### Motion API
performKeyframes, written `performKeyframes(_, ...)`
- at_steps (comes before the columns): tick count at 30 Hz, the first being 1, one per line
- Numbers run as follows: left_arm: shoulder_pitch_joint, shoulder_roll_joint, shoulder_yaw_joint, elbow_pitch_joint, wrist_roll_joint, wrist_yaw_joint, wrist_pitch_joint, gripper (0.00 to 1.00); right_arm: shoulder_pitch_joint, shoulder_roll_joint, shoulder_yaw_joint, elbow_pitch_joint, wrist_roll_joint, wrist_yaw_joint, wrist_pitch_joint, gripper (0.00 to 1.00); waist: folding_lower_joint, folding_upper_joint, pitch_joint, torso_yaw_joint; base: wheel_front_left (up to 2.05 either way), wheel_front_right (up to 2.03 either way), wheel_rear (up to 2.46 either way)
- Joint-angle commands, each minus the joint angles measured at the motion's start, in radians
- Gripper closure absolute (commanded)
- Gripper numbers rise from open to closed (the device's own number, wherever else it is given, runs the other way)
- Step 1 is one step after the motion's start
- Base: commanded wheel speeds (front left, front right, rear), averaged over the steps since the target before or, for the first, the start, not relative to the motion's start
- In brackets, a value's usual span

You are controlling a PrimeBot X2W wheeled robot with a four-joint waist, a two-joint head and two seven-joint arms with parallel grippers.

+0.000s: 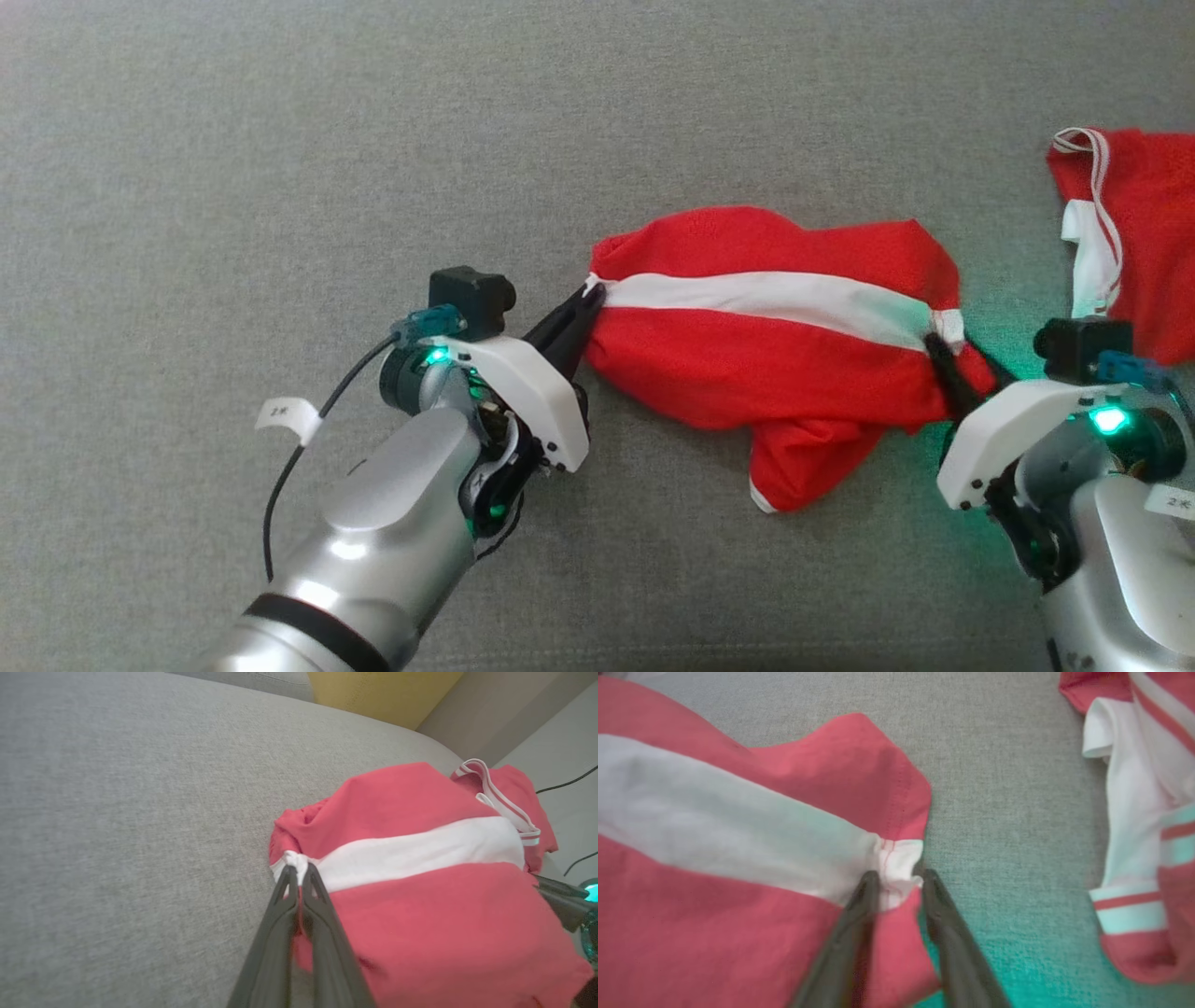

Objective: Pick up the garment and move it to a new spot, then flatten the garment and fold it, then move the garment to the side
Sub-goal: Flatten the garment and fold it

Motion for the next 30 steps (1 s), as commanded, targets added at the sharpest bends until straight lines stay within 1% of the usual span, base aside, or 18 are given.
performKeyframes(1,-0.05,0.01,0.019,-0.022,0.009,0.012,-0.028,1.0,0.004,-0.013,0.025,-0.023,0.01,0.007,0.002,1.0,0.0,0.0,-0.001,0.001,0.0,0.0,0.0)
performKeyframes(4,-0.052,0.015,0.02,-0.027,0.026,0.023,-0.05,1.0,0.013,-0.012,0.013,-0.055,0.011,0.007,-0.029,1.0,0.0,0.0,-0.008,-0.001,0.0,0.0,0.0)
performKeyframes(5,-0.047,0.03,0.026,-0.047,0.046,0.035,-0.065,1.0,0.026,-0.01,-0.005,-0.097,0.011,0.007,-0.063,1.0,0.0,0.0,-0.019,-0.004,0.0,0.0,0.0)
performKeyframes(7,-0.037,0.054,0.038,-0.085,0.065,0.054,-0.074,1.0,0.04,-0.006,-0.022,-0.145,0.011,0.007,-0.08,1.0,0.0,0.0,-0.034,-0.009,0.0,0.0,0.0)
performKeyframes(8,-0.037,0.054,0.038,-0.085,0.065,0.054,-0.074,1.0,0.04,-0.006,-0.022,-0.145,0.011,0.007,-0.08,1.0,0.0,0.0,-0.034,-0.009,0.0,0.0,0.0)
performKeyframes(9,-0.024,0.082,0.05,-0.139,0.086,0.079,-0.078,1.0,0.051,-0.008,-0.038,-0.202,0.012,0.007,-0.09,1.0,0.0,0.0,-0.055,-0.012,0.0,0.0,0.0)
performKeyframes(10,-0.024,0.082,0.05,-0.139,0.086,0.079,-0.078,1.0,0.051,-0.008,-0.038,-0.202,0.012,0.007,-0.09,1.0,0.0,0.0,-0.055,-0.012,0.0,0.0,0.0)
performKeyframes(11,-0.019,0.098,0.057,-0.17,0.096,0.094,-0.079,1.0,0.054,-0.01,-0.042,-0.233,0.01,0.007,-0.093,1.0,0.0,0.0,-0.064,-0.014,0.0,0.0,0.0)
performKeyframes(12,-0.008,0.129,0.069,-0.24,0.112,0.125,-0.08,1.0,0.055,-0.011,-0.047,-0.305,0.007,0.007,-0.099,1.0,0.0,0.0,-0.087,-0.016,0.0,0.0,0.0)
performKeyframes(13,-0.008,0.129,0.069,-0.24,0.112,0.125,-0.08,1.0,0.055,-0.011,-0.047,-0.305,0.007,0.007,-0.099,1.0,0.0,0.0,-0.087,-0.016,0.0,0.0,0.0)
performKeyframes(15,-0.001,0.162,0.081,-0.317,0.123,0.155,-0.077,1.0,0.046,-0.015,-0.052,-0.379,-0.002,0.007,-0.105,1.0,0.0,0.0,-0.111,-0.017,0.0,0.0,0.0)
performKeyframes(21,-0.026,0.28,0.128,-0.57,0.159,0.245,-0.013,1.0,-0.034,-0.031,-0.075,-0.569,-0.022,0.007,-0.12,1.0,0.0,0.0,-0.182,-0.01,0.0,0.0,0.0)
performKeyframes(24,-0.055,0.336,0.155,-0.682,0.179,0.282,0.028,1.0,-0.086,-0.045,-0.091,-0.649,-0.03,0.007,-0.121,1.0,0.0,0.0,-0.213,-0.004,0.0,0.0,0.0)
performKeyframes(27,-0.084,0.38,0.186,-0.779,0.194,0.315,0.062,1.0,-0.134,-0.058,-0.102,-0.702,-0.033,0.007,-0.106,1.0,0.0,0.0,-0.24,-0.001,0.0,0.0,0.0)
performKeyframes(30,-0.099,0.411,0.209,-0.852,0.199,0.343,0.097,1.0,-0.167,-0.06,-0.109,-0.719,-0.025,0.007,-0.085,1.0,0.0,0.0,-0.259,0.0,0.0,0.0,0.0)
